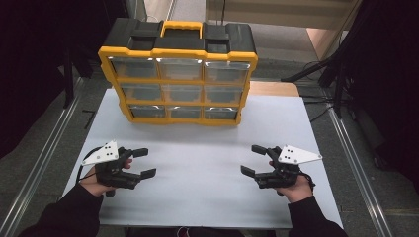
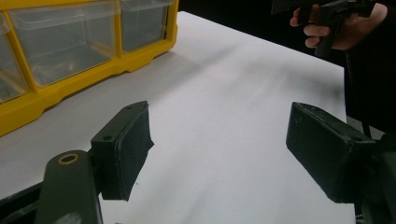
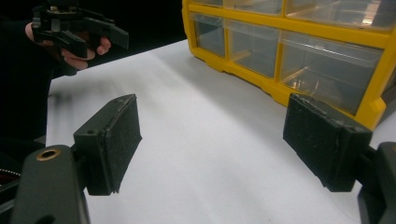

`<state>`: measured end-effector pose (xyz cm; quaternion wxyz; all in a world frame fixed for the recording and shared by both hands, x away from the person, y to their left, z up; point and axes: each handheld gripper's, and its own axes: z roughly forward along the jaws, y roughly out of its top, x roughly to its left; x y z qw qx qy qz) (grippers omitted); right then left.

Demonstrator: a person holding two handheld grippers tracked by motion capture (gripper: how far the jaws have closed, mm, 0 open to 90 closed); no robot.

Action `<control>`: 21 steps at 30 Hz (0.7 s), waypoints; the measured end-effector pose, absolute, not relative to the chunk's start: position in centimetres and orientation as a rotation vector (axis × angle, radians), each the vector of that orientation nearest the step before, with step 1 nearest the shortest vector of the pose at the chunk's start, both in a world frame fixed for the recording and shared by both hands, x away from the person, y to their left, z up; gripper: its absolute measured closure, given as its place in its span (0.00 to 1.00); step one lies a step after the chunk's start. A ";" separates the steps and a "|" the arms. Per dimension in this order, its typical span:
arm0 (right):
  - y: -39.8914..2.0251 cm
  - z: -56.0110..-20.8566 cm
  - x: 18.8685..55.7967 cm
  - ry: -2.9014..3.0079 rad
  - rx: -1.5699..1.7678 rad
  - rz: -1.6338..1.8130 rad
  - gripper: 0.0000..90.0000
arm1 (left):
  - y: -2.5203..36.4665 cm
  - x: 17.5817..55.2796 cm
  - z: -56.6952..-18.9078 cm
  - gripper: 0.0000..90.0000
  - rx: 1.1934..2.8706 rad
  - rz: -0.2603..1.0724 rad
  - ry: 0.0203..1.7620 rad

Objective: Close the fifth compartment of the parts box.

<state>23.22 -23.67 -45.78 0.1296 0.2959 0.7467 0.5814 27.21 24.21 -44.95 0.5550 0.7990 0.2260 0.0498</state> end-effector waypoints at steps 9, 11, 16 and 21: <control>-24.8 -45.7 22.8 2.153 0.878 1.686 0.23 | 24.2 27.2 -44.9 0.24 1.889 0.121 0.533; -24.9 -45.7 22.7 2.153 0.882 1.681 0.22 | 24.3 27.2 -44.9 0.24 1.888 0.123 0.531; -25.4 -46.0 22.6 2.153 0.883 1.676 0.22 | 24.3 27.2 -44.9 0.24 1.888 0.125 0.530; -25.5 -46.1 22.4 2.164 0.887 1.681 0.22 | 24.3 27.2 -44.9 0.24 1.881 0.125 0.534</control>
